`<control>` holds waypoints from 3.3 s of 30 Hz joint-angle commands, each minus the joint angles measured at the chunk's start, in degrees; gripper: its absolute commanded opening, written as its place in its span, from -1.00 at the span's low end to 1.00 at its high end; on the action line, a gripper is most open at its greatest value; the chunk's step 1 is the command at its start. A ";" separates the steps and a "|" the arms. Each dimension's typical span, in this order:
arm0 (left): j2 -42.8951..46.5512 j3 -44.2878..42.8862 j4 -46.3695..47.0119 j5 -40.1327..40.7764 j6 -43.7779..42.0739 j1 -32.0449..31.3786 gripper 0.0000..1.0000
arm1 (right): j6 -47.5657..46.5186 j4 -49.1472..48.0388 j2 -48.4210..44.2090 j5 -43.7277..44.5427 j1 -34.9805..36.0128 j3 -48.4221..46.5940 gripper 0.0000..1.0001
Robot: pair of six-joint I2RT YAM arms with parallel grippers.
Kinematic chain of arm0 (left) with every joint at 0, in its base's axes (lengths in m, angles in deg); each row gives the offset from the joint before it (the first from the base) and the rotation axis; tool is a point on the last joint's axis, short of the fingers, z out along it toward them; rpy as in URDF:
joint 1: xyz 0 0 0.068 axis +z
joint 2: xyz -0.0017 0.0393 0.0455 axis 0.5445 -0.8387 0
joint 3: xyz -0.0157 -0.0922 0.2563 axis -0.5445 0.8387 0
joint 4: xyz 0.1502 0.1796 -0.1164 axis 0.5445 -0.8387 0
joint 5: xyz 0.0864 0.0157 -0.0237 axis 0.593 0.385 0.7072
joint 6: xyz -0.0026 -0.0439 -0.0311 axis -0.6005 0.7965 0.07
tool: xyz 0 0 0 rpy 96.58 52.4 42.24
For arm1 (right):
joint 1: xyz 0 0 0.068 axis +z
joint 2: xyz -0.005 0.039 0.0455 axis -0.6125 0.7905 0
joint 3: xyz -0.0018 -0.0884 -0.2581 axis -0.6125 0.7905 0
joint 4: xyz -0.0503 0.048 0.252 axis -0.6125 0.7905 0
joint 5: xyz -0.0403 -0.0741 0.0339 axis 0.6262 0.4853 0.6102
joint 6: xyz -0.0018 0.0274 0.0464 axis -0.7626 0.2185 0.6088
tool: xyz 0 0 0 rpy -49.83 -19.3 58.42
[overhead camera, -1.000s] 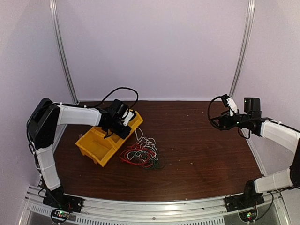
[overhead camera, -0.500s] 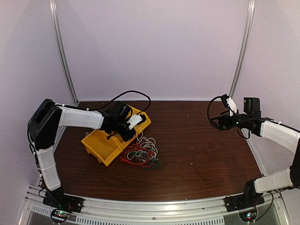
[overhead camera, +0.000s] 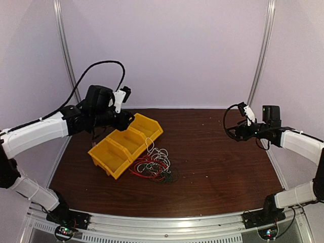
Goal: Untangle the cables
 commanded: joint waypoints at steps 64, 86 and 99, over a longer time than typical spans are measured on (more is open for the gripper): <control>-9.28 1.84 5.04 9.84 13.33 14.61 -0.07 | -5.08 3.71 3.75 0.58 6.47 -4.75 0.75; 16.65 21.44 10.07 2.75 8.39 -7.19 -0.15 | -6.97 18.57 23.54 -4.92 24.94 -29.08 0.51; 15.26 34.35 24.30 0.72 16.80 -13.10 -0.19 | -7.99 20.22 28.97 -3.32 34.31 -29.42 0.13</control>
